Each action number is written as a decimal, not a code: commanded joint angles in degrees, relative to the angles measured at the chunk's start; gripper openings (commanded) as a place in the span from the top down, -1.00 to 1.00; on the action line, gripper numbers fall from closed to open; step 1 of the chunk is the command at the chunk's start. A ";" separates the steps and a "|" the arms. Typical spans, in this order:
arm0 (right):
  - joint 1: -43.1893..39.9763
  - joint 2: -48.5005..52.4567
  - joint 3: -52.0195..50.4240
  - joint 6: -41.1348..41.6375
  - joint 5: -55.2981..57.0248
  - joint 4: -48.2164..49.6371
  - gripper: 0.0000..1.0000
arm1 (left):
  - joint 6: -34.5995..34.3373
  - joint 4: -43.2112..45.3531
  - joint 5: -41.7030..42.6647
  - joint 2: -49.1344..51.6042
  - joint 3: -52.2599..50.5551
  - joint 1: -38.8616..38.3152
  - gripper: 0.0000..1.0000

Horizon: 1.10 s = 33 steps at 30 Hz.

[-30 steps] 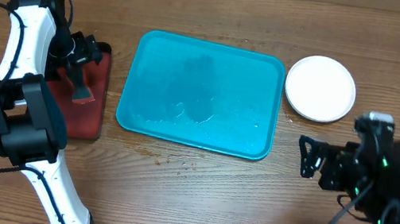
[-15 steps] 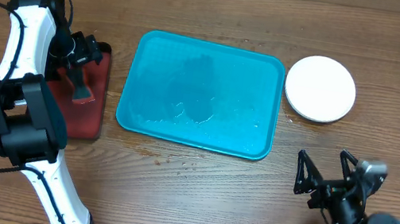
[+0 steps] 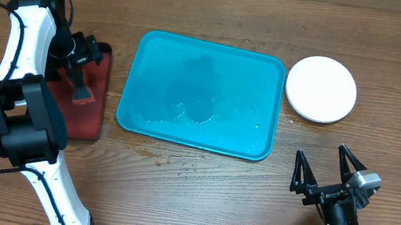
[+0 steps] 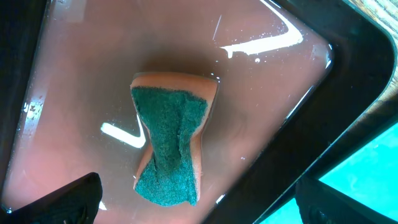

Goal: Clean dirty plates on tray and stack at the side

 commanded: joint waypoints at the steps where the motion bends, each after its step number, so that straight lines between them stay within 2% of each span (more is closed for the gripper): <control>1: -0.39 -0.68 -2.43 -0.39 0.42 3.34 -1.00 | -0.17 -0.13 0.04 -1.75 1.03 0.09 -0.99; 9: 0.57 -0.68 -3.21 -0.46 4.90 4.20 -1.00 | -0.17 -0.13 0.04 -1.75 1.03 0.09 -1.00; 17: 0.92 -0.68 -3.21 -0.48 6.71 -3.28 -1.00 | -0.17 -0.13 0.04 -1.75 1.03 0.09 -1.00; 33: 0.92 -0.68 -3.21 -0.39 6.88 -3.23 -1.00 | -0.17 -0.13 0.04 -1.75 1.03 0.09 -1.00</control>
